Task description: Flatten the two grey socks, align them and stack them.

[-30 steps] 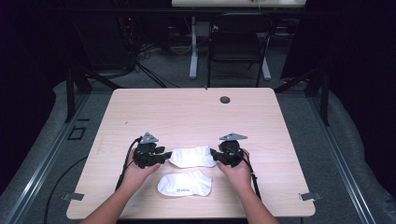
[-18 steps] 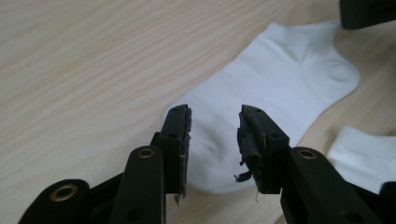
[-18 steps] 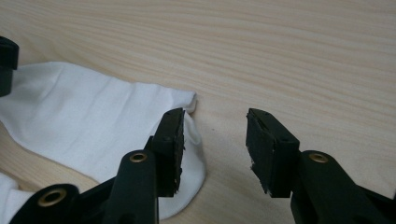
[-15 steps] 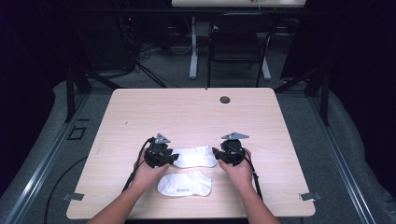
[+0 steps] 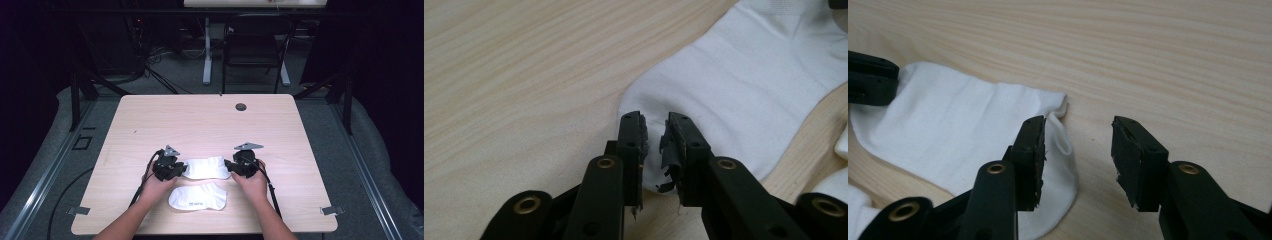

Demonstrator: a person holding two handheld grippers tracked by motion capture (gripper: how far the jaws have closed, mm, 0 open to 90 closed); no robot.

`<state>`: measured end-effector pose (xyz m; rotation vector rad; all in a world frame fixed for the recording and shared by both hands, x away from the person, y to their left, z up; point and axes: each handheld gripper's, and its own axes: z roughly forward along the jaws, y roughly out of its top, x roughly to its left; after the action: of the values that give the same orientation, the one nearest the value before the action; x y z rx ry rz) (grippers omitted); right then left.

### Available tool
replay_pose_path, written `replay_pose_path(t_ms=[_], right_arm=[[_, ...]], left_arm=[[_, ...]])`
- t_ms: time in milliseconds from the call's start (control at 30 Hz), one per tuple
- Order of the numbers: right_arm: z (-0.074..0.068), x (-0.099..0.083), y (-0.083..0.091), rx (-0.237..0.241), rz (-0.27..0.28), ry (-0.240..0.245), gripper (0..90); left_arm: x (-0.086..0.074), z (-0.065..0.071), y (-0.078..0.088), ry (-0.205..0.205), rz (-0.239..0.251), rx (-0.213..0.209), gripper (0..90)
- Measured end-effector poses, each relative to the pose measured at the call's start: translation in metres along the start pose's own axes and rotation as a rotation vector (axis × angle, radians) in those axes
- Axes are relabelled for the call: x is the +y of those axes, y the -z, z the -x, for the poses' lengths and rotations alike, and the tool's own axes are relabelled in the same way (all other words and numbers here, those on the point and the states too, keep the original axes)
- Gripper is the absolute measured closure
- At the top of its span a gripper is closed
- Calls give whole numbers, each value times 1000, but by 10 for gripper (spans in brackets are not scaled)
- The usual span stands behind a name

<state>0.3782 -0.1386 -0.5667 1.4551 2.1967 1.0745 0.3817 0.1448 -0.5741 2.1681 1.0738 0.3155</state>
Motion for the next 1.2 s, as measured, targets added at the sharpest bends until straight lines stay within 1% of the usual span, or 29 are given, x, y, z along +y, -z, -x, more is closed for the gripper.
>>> replay_pose_path(t_ms=[67,100,133,167,233,267,333,400,500,533,567,633,833,867,900,1033,1167,1200], right_arm=[[-1,-1,-3,-2,-15,7,623],[-1,-2,-5,7,-17,3,643],[-1,-2,-5,11,-28,11,679],[-2,-2,-6,17,-30,8,722],[-4,-3,-7,36,-46,21,786],[-5,-3,-7,32,-50,28,822],[-6,-3,-6,35,-55,39,853],[-7,-3,-5,40,-43,36,860],[-8,-3,-3,40,-40,48,863],[-8,-2,-2,41,-39,54,863],[-8,-2,-1,40,-38,53,863],[-8,-2,1,42,-34,54,864],[-10,0,6,63,-15,50,864],[-10,0,7,65,-11,48,864],[-10,2,8,65,-14,49,864],[-12,5,12,68,4,54,863],[-15,7,12,77,-7,48,863],[-15,7,12,81,-9,50,863]], left_arm=[[0,-1,0,0,4,-2,811],[0,-1,-1,2,7,-5,830],[0,-1,-1,0,8,-7,849],[0,-1,-1,1,9,-10,861],[0,0,-1,-4,12,-8,872],[0,0,-1,-4,12,-9,875],[0,-1,-1,-3,11,-9,878],[0,-1,0,-6,11,-9,881],[0,0,1,-11,20,-8,883],[0,0,2,-13,15,-18,883],[1,0,2,-14,23,-12,884],[1,-1,4,-15,31,-14,884],[2,-5,10,0,45,-23,884],[2,-4,10,5,57,-17,884],[3,-5,12,4,57,-19,884],[3,-6,15,4,66,-15,883],[4,-7,17,-3,61,-7,883],[4,-7,17,-1,67,-5,882]])
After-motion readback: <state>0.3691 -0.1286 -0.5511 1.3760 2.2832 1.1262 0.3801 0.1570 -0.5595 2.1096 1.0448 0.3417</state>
